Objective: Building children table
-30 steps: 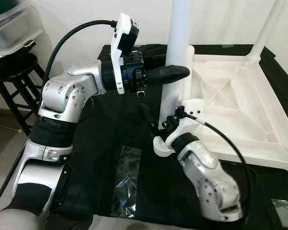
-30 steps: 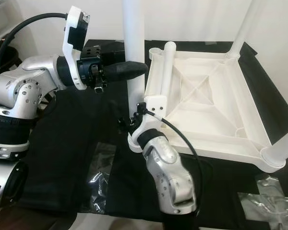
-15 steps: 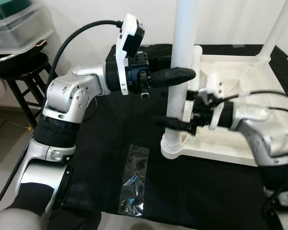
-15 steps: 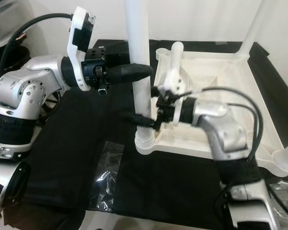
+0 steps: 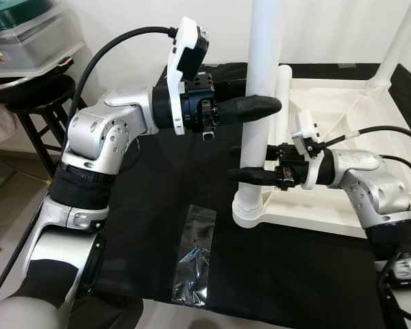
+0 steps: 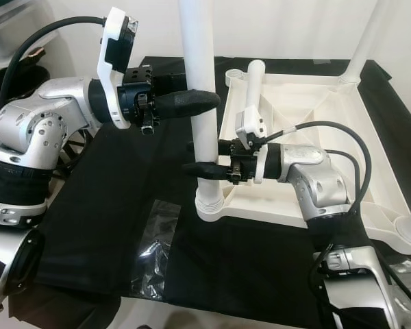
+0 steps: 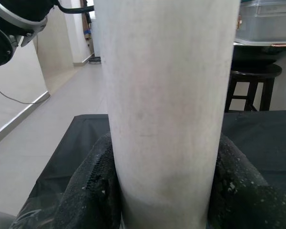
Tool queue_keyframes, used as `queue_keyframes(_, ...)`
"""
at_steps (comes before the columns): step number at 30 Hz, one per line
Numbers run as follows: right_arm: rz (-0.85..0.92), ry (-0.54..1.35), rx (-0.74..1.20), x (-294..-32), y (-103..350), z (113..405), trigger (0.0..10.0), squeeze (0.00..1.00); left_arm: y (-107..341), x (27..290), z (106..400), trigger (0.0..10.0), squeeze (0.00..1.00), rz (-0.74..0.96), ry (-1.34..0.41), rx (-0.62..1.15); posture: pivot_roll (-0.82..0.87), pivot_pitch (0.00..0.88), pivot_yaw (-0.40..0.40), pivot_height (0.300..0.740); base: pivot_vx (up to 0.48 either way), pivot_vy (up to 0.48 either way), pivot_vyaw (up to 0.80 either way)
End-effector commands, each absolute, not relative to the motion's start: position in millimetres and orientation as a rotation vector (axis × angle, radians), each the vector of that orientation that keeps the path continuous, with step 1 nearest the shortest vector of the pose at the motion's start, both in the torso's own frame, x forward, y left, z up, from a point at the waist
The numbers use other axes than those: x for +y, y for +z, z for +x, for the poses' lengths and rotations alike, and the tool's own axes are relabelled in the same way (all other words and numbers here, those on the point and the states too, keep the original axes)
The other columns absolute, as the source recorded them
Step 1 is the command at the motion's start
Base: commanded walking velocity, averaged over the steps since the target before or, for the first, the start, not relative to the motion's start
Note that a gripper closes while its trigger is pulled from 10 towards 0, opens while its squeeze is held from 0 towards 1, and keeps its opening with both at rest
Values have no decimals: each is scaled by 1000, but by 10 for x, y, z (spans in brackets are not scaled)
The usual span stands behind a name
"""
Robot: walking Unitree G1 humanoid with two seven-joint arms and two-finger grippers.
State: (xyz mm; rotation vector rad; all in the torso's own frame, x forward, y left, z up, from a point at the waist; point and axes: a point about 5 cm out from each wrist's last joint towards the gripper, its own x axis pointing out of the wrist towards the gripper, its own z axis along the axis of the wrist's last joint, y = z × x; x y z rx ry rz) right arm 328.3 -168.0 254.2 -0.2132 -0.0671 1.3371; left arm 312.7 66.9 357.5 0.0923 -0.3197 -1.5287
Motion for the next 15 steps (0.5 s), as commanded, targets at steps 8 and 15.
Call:
queue_keyframes(8, -201, 1119, -86, -1678, 2451, 3338, 0, 0, 3695, 606, 3192, 10000, 0, 91, -1476, -359, -29, 123, 51, 740, 0, 0, 0)
queue_keyframes(15, 2, 391, 37, -944, 1811, 2793, 0, 0, 3742, 681, 3262, 10000, 0, 37, -1386, -362, -15, 147, 40, 740, 0, 0, 0)
